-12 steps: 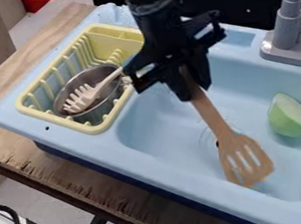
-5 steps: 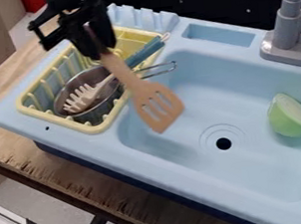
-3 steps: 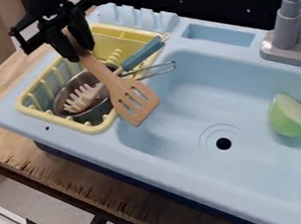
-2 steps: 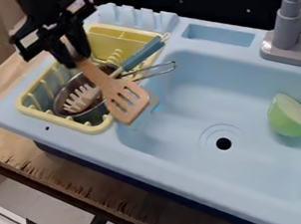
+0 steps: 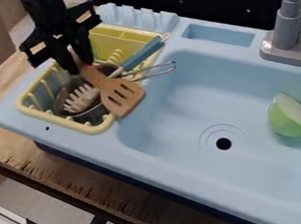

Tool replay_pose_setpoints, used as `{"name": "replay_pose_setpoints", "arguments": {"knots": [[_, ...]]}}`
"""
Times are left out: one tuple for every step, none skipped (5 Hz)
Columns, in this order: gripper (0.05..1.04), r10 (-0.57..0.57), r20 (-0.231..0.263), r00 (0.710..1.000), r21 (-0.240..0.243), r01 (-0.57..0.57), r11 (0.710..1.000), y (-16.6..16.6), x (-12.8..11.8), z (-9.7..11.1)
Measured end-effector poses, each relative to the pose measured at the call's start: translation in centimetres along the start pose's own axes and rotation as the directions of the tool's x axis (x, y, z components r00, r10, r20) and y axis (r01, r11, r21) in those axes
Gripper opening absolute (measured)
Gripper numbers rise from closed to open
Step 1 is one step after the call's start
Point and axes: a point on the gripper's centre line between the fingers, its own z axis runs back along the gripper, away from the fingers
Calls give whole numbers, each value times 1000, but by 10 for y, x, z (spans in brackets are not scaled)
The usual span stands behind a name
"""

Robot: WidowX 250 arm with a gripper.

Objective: Moving out the wooden spatula from the sink

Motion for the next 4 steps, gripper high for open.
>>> {"name": "replay_pose_setpoints", "arguments": {"knots": [[252,-28,-23,999,-12,28,1000,-10,-7,-12],[237,-76,-30,997,-35,75,997,-17,-12,-12],[288,-108,-43,993,-32,107,994,-19,-11,-14],[559,-130,-68,989,-18,129,991,-17,-14,-12]]}}
